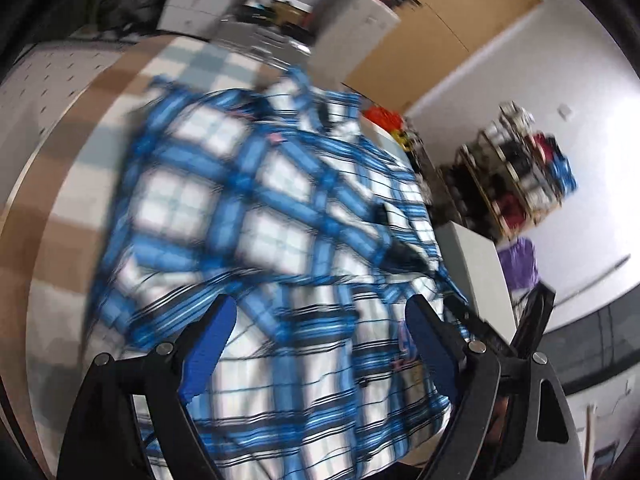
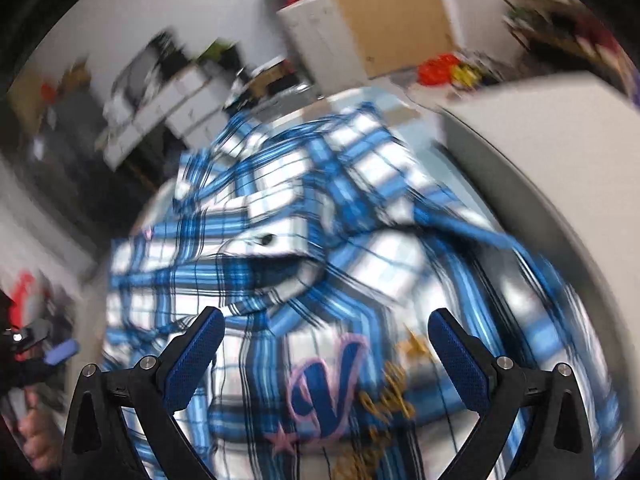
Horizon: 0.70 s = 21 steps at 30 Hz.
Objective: Fold large clothes
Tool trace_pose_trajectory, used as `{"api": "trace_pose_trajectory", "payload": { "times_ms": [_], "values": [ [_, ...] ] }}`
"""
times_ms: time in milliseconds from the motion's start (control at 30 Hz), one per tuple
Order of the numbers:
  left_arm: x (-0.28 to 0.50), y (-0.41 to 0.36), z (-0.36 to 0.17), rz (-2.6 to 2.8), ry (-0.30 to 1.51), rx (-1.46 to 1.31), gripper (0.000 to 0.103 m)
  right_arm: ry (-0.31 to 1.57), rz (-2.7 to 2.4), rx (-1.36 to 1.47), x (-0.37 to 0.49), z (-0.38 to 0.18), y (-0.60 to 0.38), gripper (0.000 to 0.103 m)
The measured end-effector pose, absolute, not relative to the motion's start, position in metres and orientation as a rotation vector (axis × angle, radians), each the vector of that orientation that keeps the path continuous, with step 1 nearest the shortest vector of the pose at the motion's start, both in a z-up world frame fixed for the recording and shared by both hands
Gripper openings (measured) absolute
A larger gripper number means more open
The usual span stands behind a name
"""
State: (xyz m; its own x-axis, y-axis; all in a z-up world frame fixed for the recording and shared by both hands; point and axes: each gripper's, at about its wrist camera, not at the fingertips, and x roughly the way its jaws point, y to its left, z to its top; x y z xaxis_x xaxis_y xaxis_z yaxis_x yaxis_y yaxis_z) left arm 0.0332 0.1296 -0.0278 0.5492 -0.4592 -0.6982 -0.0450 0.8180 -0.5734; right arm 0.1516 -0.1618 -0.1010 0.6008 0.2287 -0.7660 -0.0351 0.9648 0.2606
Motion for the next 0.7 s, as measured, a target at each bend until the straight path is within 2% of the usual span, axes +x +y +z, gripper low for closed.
{"api": "trace_pose_trajectory", "payload": {
  "times_ms": [167,267,300,333,367,400,567,633,700],
  "values": [
    [0.035,0.144,-0.034,-0.231,0.956,-0.552,0.083,0.961,0.130,-0.159,0.204,-0.106,-0.106,0.101],
    [0.031,0.163,-0.024,-0.179,0.907,-0.574,0.083,1.003,0.114,-0.294,0.228,-0.123,-0.089,0.080],
    [0.029,0.166,-0.024,-0.184,0.905,-0.575,0.083,1.019,0.118,-0.312,0.235,-0.128,-0.085,0.067],
    [0.028,0.168,-0.025,-0.190,0.905,-0.573,0.083,1.038,0.121,-0.309,0.240,-0.132,-0.083,0.048],
    [0.027,0.168,-0.022,-0.191,0.897,-0.571,0.083,1.043,0.113,-0.299,0.243,-0.132,-0.083,0.036],
    [0.025,0.168,-0.022,-0.196,0.887,-0.572,0.083,1.038,0.100,-0.278,0.245,-0.130,-0.085,0.012],
    [0.018,0.164,-0.012,-0.230,0.843,-0.562,0.083,0.909,0.127,0.158,0.250,-0.097,-0.146,0.008],
    [0.015,0.166,-0.010,-0.228,0.827,-0.546,0.083,0.924,0.096,0.396,0.254,-0.104,-0.188,0.008],
    [0.013,0.164,-0.009,-0.220,0.814,-0.519,0.083,0.992,0.038,0.430,0.260,-0.120,-0.203,0.009]
  ]
}}
